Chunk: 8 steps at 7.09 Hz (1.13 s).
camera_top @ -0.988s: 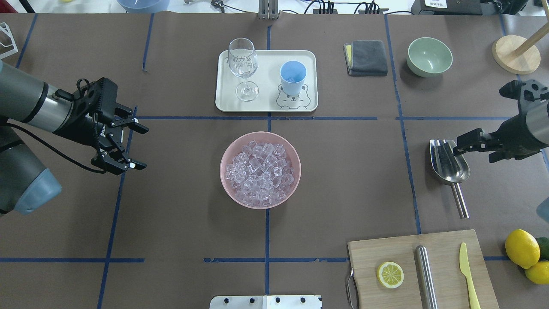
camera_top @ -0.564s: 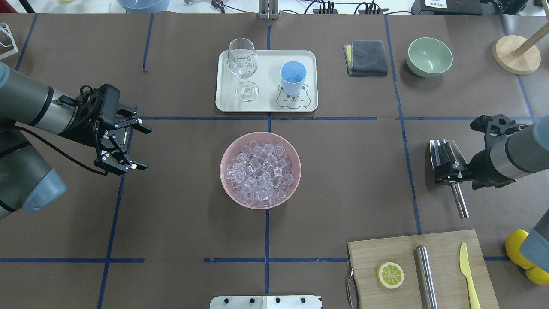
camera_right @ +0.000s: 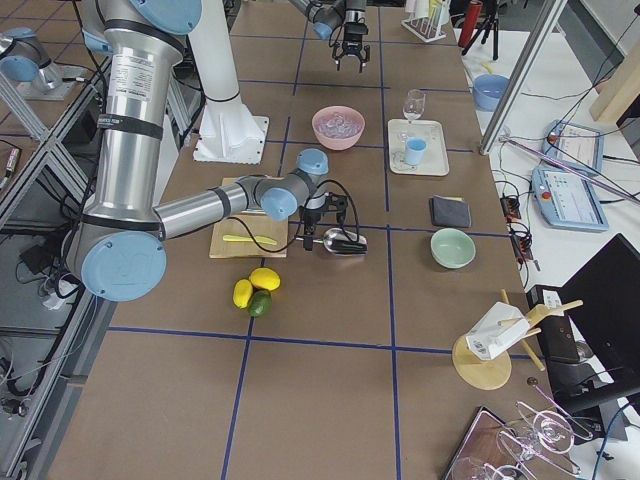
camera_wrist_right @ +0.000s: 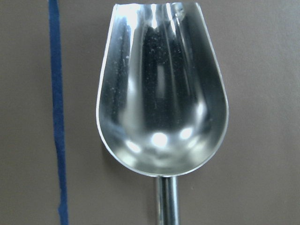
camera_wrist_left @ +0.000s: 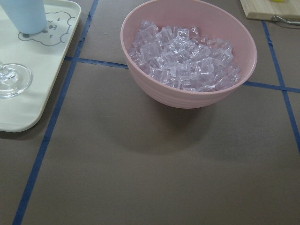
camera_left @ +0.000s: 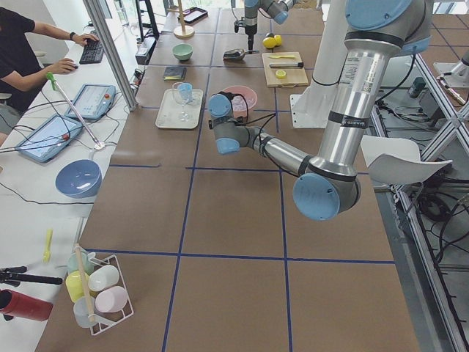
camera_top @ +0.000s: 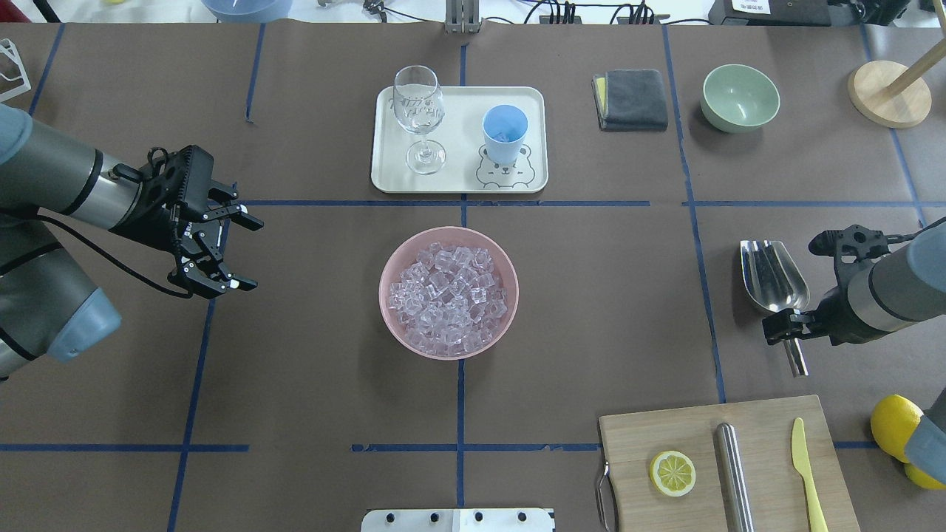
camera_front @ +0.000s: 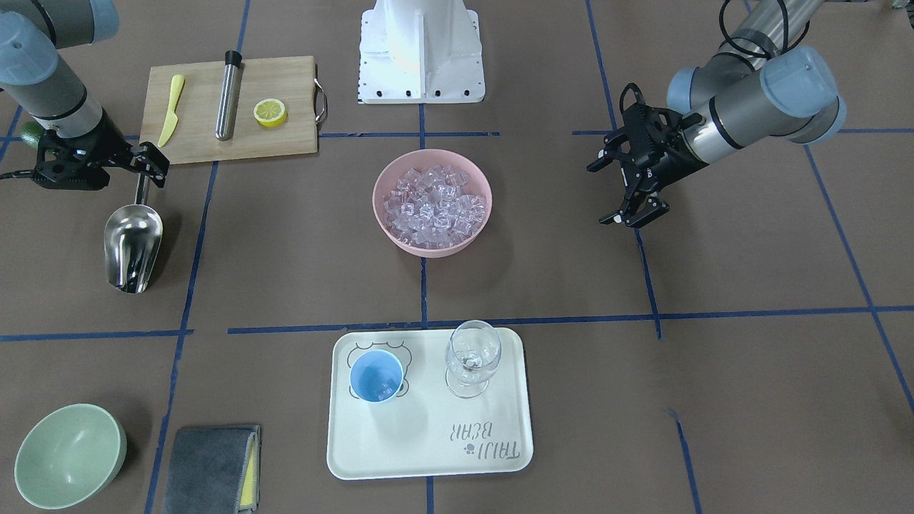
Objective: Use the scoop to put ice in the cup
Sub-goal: 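Close the right gripper on the metal scoop handle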
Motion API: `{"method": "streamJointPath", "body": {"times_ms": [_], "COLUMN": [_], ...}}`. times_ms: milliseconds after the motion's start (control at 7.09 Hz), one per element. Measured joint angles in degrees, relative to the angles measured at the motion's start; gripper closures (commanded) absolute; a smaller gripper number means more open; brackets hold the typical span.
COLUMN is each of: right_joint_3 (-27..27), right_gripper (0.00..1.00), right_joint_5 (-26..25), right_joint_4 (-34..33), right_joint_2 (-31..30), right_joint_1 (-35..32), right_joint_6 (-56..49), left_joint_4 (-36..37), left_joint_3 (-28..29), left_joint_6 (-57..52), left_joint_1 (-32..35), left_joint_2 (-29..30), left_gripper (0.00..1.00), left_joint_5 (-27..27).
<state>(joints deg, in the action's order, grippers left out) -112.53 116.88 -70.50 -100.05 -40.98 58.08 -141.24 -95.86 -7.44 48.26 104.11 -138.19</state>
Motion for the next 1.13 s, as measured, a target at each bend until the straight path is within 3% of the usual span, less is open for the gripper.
{"method": "streamJointPath", "body": {"times_ms": [423, 705, 846, 988, 1129], "right_joint_3": [3.87, 4.08, 3.94, 3.81, 3.77], "right_gripper": [0.33, 0.37, 0.52, 0.86, 1.0], "right_joint_5": [0.76, 1.05, 1.11, 1.14, 1.15], "right_joint_4": [5.89, 6.73, 6.77, 6.76, 6.72], "right_joint_2": [0.5, 0.87, 1.1, 1.21, 1.17], "right_joint_1": [0.45, 0.87, 1.03, 1.05, 1.07], "right_joint_6": [-0.34, 0.11, 0.22, 0.26, 0.27], "left_joint_4": [0.0, -0.04, -0.02, -0.01, 0.0], "left_joint_3": [0.03, 0.05, 0.03, 0.04, 0.07], "left_joint_6": [-0.05, -0.1, -0.11, -0.1, -0.04], "left_joint_1": [-0.01, -0.01, -0.01, -0.01, -0.01], "left_joint_2": [0.06, 0.05, 0.09, 0.11, 0.1], "left_gripper": [0.0, 0.0, 0.0, 0.0, 0.0], "left_joint_5": [-0.06, -0.06, -0.06, -0.06, -0.05]}}
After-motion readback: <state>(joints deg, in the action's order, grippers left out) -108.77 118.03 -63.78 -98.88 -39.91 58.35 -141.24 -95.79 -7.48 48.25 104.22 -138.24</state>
